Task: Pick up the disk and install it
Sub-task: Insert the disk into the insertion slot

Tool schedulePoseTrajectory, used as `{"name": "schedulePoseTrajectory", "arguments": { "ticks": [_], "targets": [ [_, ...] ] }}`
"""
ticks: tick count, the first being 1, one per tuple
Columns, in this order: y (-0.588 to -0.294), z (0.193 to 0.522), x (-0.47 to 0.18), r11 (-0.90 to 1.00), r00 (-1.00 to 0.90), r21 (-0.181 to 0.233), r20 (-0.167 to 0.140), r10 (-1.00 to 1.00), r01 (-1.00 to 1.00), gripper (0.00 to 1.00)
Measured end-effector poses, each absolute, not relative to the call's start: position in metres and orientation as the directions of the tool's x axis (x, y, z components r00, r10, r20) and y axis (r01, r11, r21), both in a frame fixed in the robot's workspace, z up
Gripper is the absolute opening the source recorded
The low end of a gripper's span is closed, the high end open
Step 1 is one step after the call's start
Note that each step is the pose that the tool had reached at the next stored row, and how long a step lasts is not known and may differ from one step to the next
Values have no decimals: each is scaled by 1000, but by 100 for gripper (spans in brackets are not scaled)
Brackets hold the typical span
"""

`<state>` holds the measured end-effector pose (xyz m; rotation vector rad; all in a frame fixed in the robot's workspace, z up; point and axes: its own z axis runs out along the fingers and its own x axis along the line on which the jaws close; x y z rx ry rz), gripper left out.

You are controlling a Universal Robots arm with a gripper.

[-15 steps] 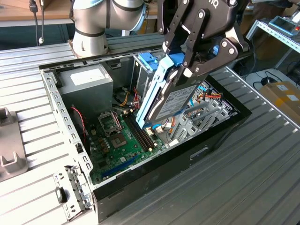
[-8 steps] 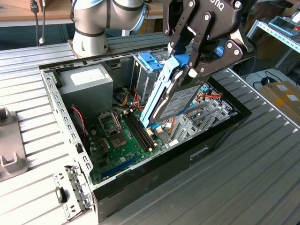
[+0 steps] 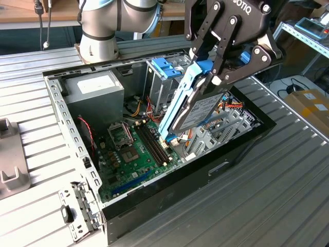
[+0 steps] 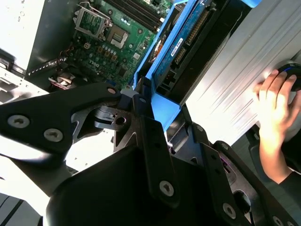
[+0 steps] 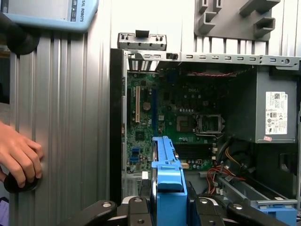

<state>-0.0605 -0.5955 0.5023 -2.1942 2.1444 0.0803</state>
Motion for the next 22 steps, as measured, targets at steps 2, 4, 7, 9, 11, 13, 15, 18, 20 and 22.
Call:
{"name": "schedulePoseTrajectory", "arguments": {
  "ticks": [2, 4, 7, 9, 11, 13, 15, 18, 20, 22],
  "targets": [
    [-595, 501, -58, -22, 24, -15, -87, -996, -1000, 37],
    [-595, 500, -55, -22, 24, -15, -87, -996, -1000, 37],
    [-595, 499, -52, -22, 24, -15, -87, -996, -1000, 37],
    [-595, 498, -51, -22, 24, -15, -86, -996, -1000, 37],
    [-595, 497, -50, -22, 24, -15, -86, -996, -1000, 37],
    [-595, 496, -49, -22, 24, -15, -86, -996, -1000, 37],
    [-595, 496, -48, -22, 24, -15, -86, -996, -1000, 37],
    [-595, 495, -44, -22, 24, -15, -86, -996, -1000, 37],
    [-595, 494, -41, -22, 24, -15, -86, -996, -1000, 37],
    [-595, 494, -38, -22, 23, -15, -86, -996, -1000, 37]
  ]
}}
